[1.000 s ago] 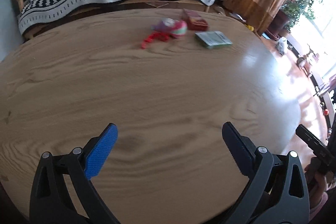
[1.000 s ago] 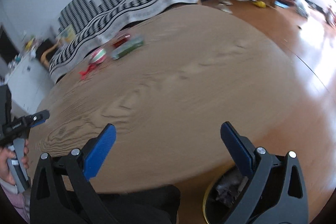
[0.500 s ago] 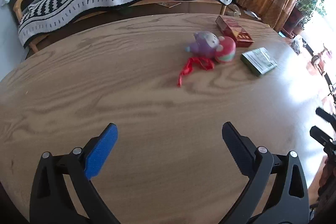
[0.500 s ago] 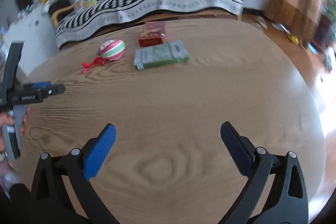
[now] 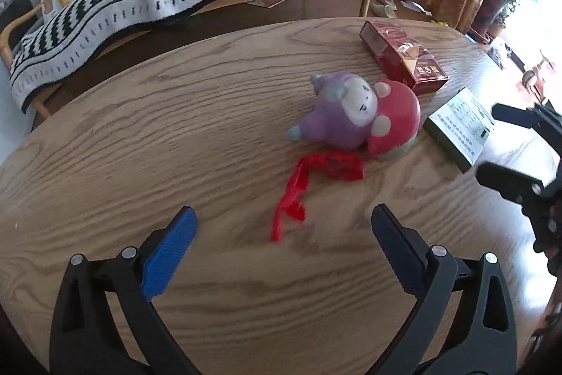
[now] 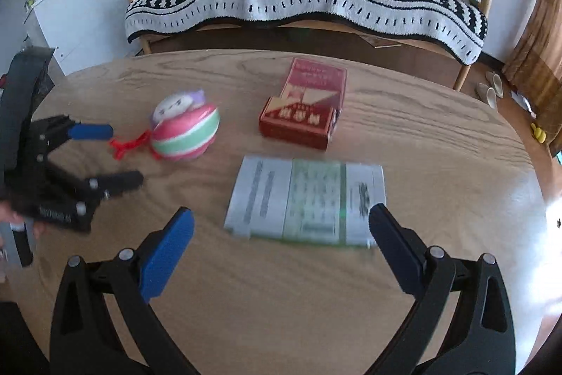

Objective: Collect trash
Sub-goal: 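Grasp red ribbon with left gripper while right gripper moves toward green card box, then grasp the white-green cigarette pack with the right gripper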

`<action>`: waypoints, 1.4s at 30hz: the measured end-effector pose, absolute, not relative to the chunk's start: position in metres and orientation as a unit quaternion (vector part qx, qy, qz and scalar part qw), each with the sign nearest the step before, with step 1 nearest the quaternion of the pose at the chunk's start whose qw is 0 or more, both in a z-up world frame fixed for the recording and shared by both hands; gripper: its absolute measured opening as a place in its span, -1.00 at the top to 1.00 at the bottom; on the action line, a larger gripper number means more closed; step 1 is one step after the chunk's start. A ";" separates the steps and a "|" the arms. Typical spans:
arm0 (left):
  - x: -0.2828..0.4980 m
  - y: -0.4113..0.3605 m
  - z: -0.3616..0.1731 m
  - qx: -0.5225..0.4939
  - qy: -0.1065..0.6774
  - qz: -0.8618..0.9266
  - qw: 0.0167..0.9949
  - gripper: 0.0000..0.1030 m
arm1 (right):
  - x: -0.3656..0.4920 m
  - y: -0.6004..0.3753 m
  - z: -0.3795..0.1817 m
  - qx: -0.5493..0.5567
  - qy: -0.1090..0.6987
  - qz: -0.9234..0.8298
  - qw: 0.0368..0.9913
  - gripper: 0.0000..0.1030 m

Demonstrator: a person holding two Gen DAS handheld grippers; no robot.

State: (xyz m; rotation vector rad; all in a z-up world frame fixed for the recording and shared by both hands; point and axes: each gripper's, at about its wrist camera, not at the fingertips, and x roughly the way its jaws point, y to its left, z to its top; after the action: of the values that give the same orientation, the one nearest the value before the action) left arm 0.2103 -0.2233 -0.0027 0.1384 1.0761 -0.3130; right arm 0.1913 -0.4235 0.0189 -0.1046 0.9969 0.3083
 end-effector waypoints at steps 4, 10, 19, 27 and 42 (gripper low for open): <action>0.217 -0.234 -0.005 0.088 0.505 -0.160 0.844 -0.87 | 0.212 -0.420 0.009 -0.062 0.488 0.137 0.860 -0.89; 0.214 -0.238 -0.003 0.098 0.490 -0.181 0.847 -0.72 | 0.206 -0.408 -0.002 -0.123 0.472 0.110 0.866 -0.90; 0.186 -0.236 0.005 0.082 0.466 -0.170 0.864 0.85 | 0.190 -0.414 0.000 -0.109 0.451 0.101 0.880 -0.28; 0.146 -0.213 0.027 0.001 0.457 -0.167 0.873 0.85 | 0.149 -0.422 0.027 -0.074 0.431 0.141 0.888 0.78; 0.119 -0.188 0.035 -0.027 0.456 -0.148 0.877 0.85 | 0.221 -0.432 0.040 0.022 0.455 -0.097 0.885 -0.88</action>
State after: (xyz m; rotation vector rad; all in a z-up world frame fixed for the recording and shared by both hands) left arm 0.1186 -0.1882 0.0348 -0.0556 0.9509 -0.3078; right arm 0.2208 -0.4316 0.0397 0.0462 0.9462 -0.2012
